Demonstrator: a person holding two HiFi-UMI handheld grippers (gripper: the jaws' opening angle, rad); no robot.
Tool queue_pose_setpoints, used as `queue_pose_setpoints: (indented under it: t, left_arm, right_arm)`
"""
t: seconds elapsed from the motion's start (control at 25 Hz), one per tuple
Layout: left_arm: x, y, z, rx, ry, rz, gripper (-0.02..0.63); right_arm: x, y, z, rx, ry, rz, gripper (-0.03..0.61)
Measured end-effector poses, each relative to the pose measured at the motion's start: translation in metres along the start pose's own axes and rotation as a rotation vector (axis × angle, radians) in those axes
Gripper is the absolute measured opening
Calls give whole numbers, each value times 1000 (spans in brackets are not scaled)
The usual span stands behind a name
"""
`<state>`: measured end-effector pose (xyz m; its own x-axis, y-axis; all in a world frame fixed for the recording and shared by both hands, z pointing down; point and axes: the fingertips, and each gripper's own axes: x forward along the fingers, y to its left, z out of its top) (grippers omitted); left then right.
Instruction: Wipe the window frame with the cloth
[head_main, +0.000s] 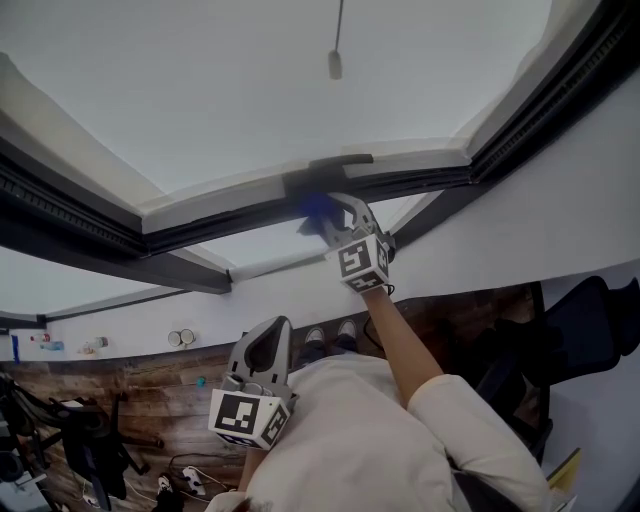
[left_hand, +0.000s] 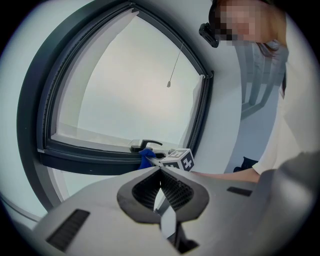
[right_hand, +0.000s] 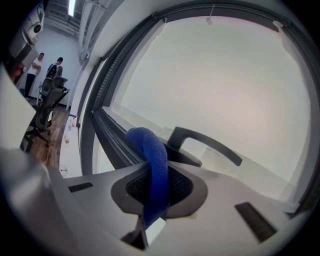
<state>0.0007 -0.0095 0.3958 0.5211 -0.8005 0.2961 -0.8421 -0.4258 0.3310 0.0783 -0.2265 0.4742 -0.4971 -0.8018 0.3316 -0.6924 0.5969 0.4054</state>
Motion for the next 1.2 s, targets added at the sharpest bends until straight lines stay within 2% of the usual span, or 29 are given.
queue_pose_setpoints:
  t: [0.2, 0.64, 1.2]
  left_arm:
    - [3, -2, 1, 3, 5, -23, 8]
    - [20, -15, 1, 19, 18, -75, 8]
    - [32, -28, 1, 19, 21, -75, 8]
  right_arm:
    - [1, 0, -1, -78, 30, -9, 44]
    - [-10, -26, -17, -18, 65, -72, 44]
    - [-25, -58, -37, 22, 84, -101, 44]
